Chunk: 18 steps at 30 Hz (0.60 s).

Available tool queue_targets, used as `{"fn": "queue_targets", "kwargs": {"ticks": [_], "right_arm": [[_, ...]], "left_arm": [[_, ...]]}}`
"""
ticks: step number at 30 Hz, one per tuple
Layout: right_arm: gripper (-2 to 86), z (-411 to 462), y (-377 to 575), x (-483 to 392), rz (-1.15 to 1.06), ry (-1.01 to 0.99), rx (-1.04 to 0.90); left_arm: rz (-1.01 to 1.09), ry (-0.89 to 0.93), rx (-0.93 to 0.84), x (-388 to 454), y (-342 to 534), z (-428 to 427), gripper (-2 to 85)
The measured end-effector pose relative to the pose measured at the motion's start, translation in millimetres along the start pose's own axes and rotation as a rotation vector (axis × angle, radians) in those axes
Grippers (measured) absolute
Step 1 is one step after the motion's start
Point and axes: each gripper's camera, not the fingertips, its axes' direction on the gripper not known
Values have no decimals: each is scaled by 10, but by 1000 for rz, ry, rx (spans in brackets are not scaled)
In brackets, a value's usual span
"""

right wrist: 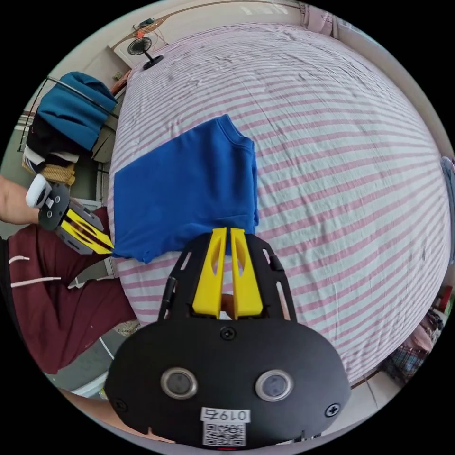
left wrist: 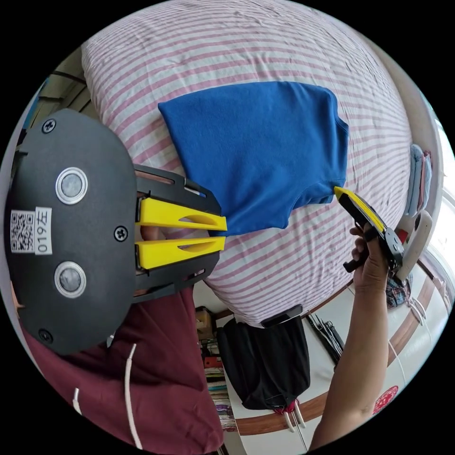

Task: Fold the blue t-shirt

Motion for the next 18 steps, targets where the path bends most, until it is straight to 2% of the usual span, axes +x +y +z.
{"fn": "queue_targets", "kwargs": {"ticks": [7, 12, 15, 18], "right_arm": [[22, -616, 818, -443, 337, -50, 139], [48, -749, 1789, -873, 690, -318, 255], [58, -752, 2349, -1066, 900, -394, 316], [84, -781, 2718, -1233, 1011, -453, 342]], "left_arm": [[-90, 27, 19, -8, 2, -28, 57], [-176, 11, -24, -101, 45, -18, 65], [-178, 17, 31, -147, 82, -183, 56], [-153, 38, 76, -195, 116, -346, 42]]}}
